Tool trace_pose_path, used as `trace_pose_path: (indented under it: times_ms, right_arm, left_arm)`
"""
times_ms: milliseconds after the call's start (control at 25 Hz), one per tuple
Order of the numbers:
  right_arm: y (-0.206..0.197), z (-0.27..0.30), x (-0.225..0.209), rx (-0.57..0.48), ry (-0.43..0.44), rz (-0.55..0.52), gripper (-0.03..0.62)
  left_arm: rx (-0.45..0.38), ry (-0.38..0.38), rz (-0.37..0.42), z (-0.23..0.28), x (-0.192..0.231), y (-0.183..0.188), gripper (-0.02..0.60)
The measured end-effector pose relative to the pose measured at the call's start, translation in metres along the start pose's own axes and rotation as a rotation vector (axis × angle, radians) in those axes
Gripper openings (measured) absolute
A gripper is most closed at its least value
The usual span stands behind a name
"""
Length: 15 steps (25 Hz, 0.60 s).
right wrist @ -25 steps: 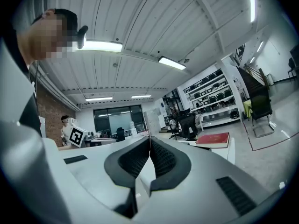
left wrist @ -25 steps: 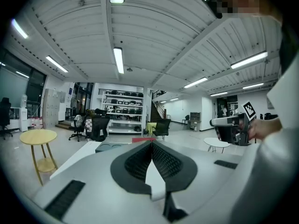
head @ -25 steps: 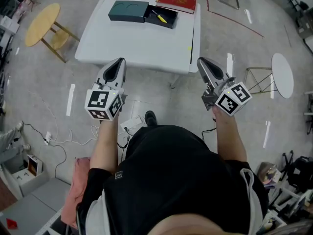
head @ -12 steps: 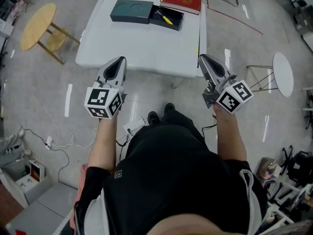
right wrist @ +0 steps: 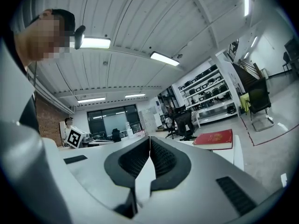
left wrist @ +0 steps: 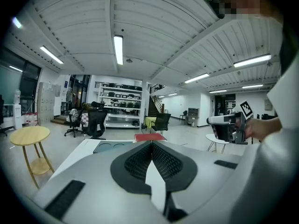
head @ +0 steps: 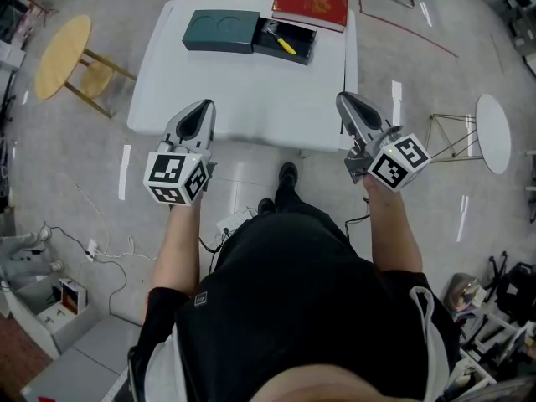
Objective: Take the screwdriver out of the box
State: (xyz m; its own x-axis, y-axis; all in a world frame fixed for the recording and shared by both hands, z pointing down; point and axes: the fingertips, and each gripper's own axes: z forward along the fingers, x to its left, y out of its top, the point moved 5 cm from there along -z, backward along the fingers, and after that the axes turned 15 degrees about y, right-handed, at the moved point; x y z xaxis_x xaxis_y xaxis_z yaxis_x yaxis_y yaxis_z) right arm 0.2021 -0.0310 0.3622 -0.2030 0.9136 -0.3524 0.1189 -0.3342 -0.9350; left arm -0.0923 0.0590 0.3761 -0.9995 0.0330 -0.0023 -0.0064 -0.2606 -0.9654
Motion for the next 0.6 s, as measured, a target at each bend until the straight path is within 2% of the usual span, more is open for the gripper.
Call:
trace_pose_path:
  times_ms: [360, 600]
  right_arm:
    - [0.023, 0.033, -0.085, -0.002, 0.026, 0.033, 0.029]
    - [0.03, 0.048, -0.116, 0.029, 0.036, 0.038, 0.029]
  left_arm:
    - [0.022, 0.032, -0.003, 0.076, 0.002, 0.024, 0.017]
    - [0.029, 0.057, 0.0, 0.101, 0.007, 0.032, 0.017]
